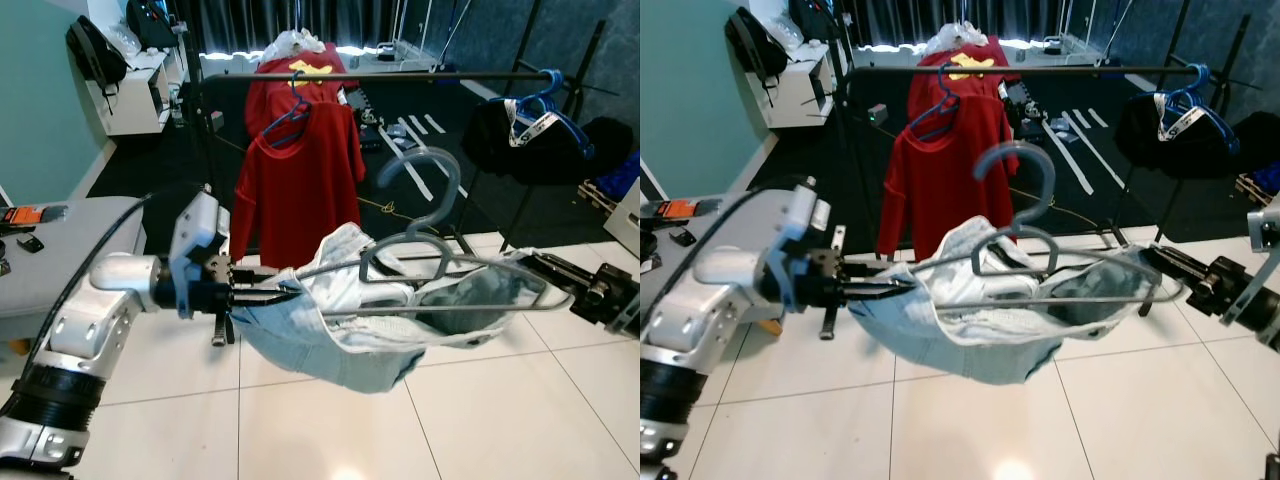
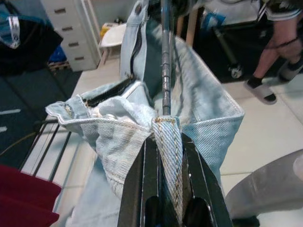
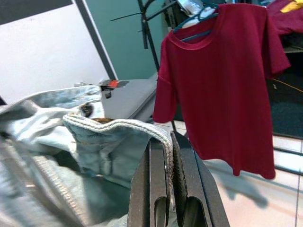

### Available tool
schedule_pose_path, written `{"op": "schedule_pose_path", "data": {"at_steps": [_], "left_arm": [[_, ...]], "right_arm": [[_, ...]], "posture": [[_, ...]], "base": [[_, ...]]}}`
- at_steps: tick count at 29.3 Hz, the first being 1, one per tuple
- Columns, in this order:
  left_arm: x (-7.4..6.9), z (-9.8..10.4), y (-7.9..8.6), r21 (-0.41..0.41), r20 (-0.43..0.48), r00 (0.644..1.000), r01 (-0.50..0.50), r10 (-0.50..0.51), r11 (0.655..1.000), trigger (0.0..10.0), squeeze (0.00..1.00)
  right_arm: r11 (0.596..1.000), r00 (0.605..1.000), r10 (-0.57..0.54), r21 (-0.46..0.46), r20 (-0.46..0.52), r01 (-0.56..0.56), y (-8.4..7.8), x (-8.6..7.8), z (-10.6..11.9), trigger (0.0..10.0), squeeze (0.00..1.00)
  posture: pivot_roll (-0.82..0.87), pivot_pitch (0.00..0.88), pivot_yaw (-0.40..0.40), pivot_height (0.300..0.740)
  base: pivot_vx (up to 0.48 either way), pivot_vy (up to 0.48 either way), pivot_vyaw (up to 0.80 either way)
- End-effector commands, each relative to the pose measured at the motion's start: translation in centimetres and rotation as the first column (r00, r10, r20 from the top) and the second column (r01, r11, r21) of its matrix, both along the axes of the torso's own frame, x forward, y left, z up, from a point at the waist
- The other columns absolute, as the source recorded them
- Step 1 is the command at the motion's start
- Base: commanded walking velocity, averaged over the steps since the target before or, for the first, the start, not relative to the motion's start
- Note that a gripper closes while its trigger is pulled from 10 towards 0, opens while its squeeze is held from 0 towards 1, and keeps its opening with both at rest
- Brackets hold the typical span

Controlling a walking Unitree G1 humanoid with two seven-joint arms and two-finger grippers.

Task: Hang hanger

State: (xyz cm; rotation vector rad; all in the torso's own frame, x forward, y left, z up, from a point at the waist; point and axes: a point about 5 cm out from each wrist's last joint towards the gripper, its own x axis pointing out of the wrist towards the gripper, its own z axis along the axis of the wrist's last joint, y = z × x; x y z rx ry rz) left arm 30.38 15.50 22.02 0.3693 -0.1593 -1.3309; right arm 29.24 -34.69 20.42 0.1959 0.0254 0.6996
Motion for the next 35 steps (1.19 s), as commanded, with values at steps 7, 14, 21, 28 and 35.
{"op": "schedule_pose_path", "data": {"at_steps": [7, 14, 21, 28, 35], "left_arm": [[0.9, -1.4, 0.5, 0.162, 0.039, 0.996, -0.079, 0.074, 0.984, 0.0, 0.0], [0.7, -2.2, 0.4, 0.235, 0.034, 0.997, -0.073, 0.067, 0.969, 0.0, 0.0], [0.5, -3.2, 0.6, 0.336, 0.057, 0.997, -0.071, 0.055, 0.939, 0.0, 0.0], [1.1, -3.3, 1.3, 0.339, 0.087, 0.984, -0.174, 0.154, 0.925, 0.0, 0.0], [1.5, -2.2, 3.8, 0.317, 0.064, 0.966, -0.259, 0.252, 0.913, 0.0, 0.0]], "right_arm": [[0.995, 0.995, 0.095, 0.004, 0.038, -0.095, 1.6, 0.4, 1.0, 0.0, 0.0], [0.994, 0.993, 0.106, -0.008, 0.045, -0.106, 2.0, 0.7, 1.0, 0.0, 0.0], [1.0, 0.999, 0.003, -0.026, 0.052, -0.002, 1.6, 1.4, 0.8, 0.0, 0.0], [0.999, 0.998, -0.047, -0.019, 0.051, 0.048, 1.6, 1.8, 0.6, 0.0, 0.0], [0.978, 0.983, -0.183, -0.109, -0.028, 0.179, 0.3, 1.7, -0.8, 0.0, 0.0]], "posture": [[-0.04, 0.0, -0.015, 0.74], [-0.04, 0.0, -0.015, 0.74], [-0.04, 0.0, -0.015, 0.74], [-0.03, 0.0, -0.017, 0.74], [-0.03, 0.0, -0.018, 0.74]], "base": [[0.0, 0.0, 0.0], [0.0, 0.0, 0.0], [0.0, 0.0, 0.0], [0.0, 0.0, 0.0], [0.0, 0.0, 0.0]]}}
